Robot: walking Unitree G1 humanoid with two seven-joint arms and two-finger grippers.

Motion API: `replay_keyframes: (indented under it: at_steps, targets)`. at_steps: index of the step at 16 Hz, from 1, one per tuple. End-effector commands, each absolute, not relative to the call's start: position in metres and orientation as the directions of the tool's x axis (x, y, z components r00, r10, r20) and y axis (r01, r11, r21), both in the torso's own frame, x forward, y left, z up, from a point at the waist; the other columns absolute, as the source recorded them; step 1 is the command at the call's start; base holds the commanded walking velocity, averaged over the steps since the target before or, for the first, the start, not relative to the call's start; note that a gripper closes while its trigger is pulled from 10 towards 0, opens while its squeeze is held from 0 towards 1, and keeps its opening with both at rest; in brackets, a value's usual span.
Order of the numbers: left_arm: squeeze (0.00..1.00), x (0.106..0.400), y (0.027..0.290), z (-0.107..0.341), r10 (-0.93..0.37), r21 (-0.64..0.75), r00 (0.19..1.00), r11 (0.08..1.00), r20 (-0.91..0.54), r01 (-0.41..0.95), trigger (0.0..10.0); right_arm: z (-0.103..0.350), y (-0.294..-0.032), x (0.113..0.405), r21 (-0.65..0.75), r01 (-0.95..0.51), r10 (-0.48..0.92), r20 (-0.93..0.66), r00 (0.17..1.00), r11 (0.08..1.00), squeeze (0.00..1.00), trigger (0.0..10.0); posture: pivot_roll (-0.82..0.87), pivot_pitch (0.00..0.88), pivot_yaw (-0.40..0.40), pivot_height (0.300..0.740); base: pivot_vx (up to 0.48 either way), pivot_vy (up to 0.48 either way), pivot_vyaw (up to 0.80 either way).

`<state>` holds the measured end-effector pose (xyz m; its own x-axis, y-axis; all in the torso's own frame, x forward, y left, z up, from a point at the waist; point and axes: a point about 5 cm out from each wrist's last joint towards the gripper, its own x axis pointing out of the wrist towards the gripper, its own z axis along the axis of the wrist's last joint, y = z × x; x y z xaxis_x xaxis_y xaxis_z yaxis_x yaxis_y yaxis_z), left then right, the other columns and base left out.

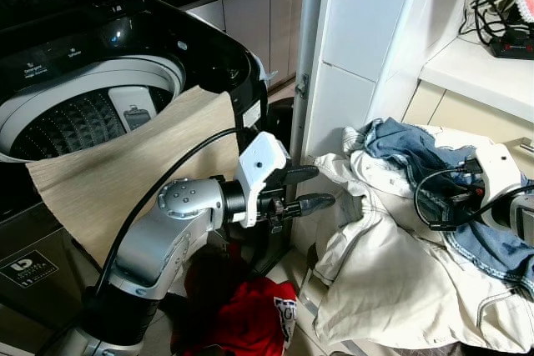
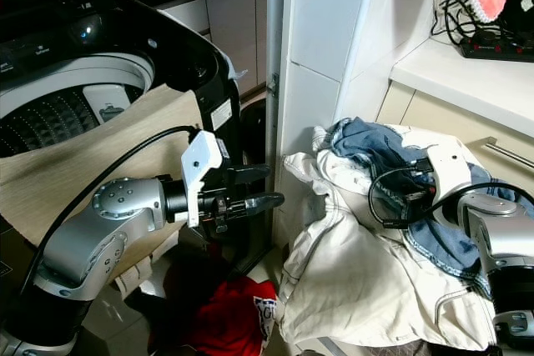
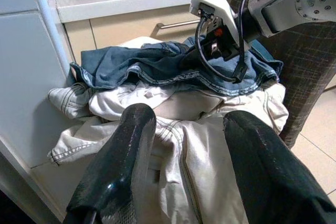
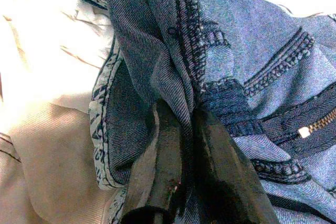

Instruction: Clothes washing

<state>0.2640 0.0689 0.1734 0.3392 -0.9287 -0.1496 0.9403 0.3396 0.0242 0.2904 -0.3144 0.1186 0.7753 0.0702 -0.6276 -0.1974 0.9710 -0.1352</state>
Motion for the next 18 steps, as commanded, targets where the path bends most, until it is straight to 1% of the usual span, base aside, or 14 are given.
replay_keyframes:
  at_steps: [1, 6, 7, 8, 9, 13, 15, 16, 18]
  targets:
    - [0.00, 0.264, 0.070, 0.181, -0.929, 0.044, 0.344, 0.341, -0.136, 0.939, 10.0, 0.127, -0.315, 0.293, -0.136, -0.196, 0.075, -0.605, 0.792, 0.971, 0.00, 0.0, -0.15, 0.000, 0.030, 0.740, 0.000, 0.000, 0.00]
    - [0.00, 0.264, 0.070, 0.181, -0.929, 0.044, 0.344, 0.341, -0.136, 0.939, 10.0, 0.127, -0.315, 0.293, -0.136, -0.196, 0.075, -0.605, 0.792, 0.971, 0.00, 0.0, -0.15, 0.000, 0.030, 0.740, 0.000, 0.000, 0.00]
    - [0.00, 0.266, 0.071, 0.182, -0.923, 0.046, 0.361, 0.358, -0.129, 0.932, 10.0, 0.134, -0.314, 0.293, -0.111, -0.186, 0.090, -0.574, 0.814, 0.976, 0.00, 0.0, -0.15, 0.000, 0.030, 0.740, 0.000, 0.000, 0.00]
    - [0.00, 0.281, 0.070, 0.195, -0.888, 0.072, 0.457, 0.453, -0.055, 0.888, 10.0, 0.187, -0.302, 0.293, -0.083, -0.217, 0.169, -0.389, 0.906, 0.973, 0.00, 0.0, -0.17, 0.000, 0.040, 0.740, 0.000, 0.000, 0.00]
    - [0.00, 0.284, 0.069, 0.197, -0.875, 0.078, 0.483, 0.479, -0.039, 0.874, 10.0, 0.200, -0.298, 0.292, -0.086, -0.234, 0.192, -0.343, 0.920, 0.968, 0.00, 0.0, -0.17, 0.000, 0.040, 0.740, 0.000, 0.000, 0.00]
    - [0.00, 0.287, 0.071, 0.196, -0.859, 0.078, 0.510, 0.506, -0.045, 0.859, 10.0, 0.199, -0.291, 0.293, -0.084, -0.252, 0.210, -0.341, 0.916, 0.964, 0.00, 0.0, -0.16, 0.000, 0.035, 0.740, 0.000, 0.000, 0.00]
    - [0.00, 0.290, 0.072, 0.198, -0.845, 0.076, 0.533, 0.530, -0.034, 0.845, 10.0, 0.207, -0.288, 0.290, -0.077, -0.245, 0.208, -0.320, 0.924, 0.967, 0.00, 0.0, -0.16, 0.000, 0.035, 0.740, 0.000, 0.000, 0.00]
    - [0.00, 0.293, 0.073, 0.203, -0.830, 0.089, 0.558, 0.556, 0.002, 0.826, 10.0, 0.217, -0.287, 0.290, -0.069, -0.249, 0.221, -0.278, 0.935, 0.966, 0.00, 0.0, -0.16, 0.000, 0.037, 0.740, 0.000, 0.000, 0.00]
    - [0.00, 0.303, 0.077, 0.212, -0.784, 0.111, 0.616, 0.621, 0.074, 0.776, 10.0, 0.251, -0.285, 0.290, 0.011, -0.284, 0.284, -0.091, 0.955, 0.959, 0.00, 0.0, -0.16, 0.000, 0.037, 0.740, 0.000, 0.000, 0.00]
